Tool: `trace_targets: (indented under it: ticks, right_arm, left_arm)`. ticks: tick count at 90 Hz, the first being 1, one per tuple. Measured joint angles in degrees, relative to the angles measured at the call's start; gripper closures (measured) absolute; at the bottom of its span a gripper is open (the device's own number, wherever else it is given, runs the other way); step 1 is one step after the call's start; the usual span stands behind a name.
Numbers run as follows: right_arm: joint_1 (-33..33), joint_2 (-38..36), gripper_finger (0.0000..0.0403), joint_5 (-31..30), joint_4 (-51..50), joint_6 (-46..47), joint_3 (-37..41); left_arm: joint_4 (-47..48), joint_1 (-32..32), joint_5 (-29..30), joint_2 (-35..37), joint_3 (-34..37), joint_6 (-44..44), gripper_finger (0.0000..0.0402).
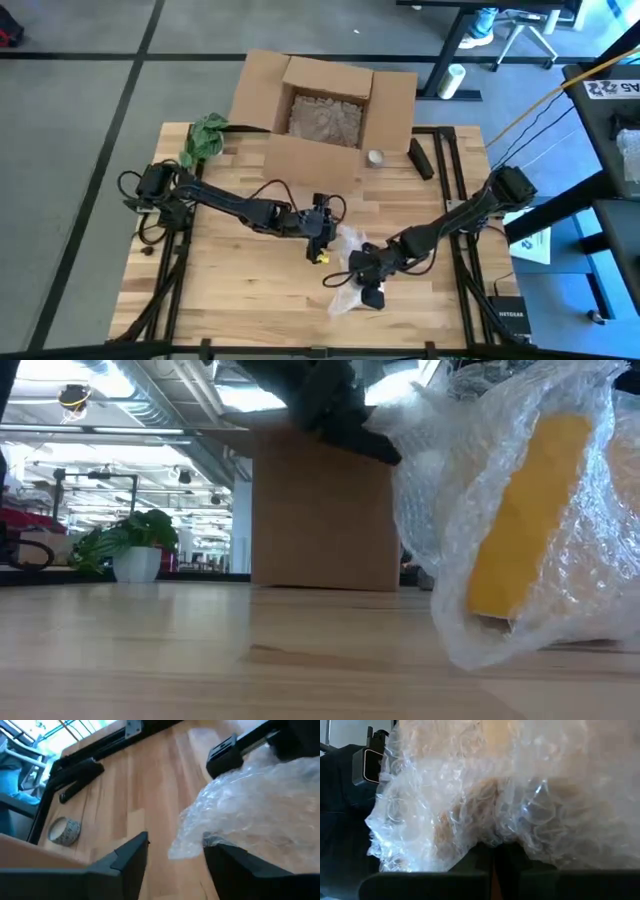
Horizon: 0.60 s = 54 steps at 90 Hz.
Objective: Wrap mug
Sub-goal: Wrap the yellow mug with the bubble wrap
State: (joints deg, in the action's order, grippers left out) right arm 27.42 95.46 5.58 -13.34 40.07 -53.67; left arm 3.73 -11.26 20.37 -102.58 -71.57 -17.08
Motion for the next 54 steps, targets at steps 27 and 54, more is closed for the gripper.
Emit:
trace_targets:
  ticks: [27,54]
  right_arm:
    - [0.0,0.0,0.0403,0.0,0.0,-0.2,0.0]
    - [0.0,0.0,0.0403,0.0,0.0,-1.3,0.0]
  left_arm:
    - [-0.9,-1.9,-2.6,0.0,0.0,-1.5,0.0399]
    - [-7.0,-4.2,-11.1,0.0,0.0,-2.6,0.0401]
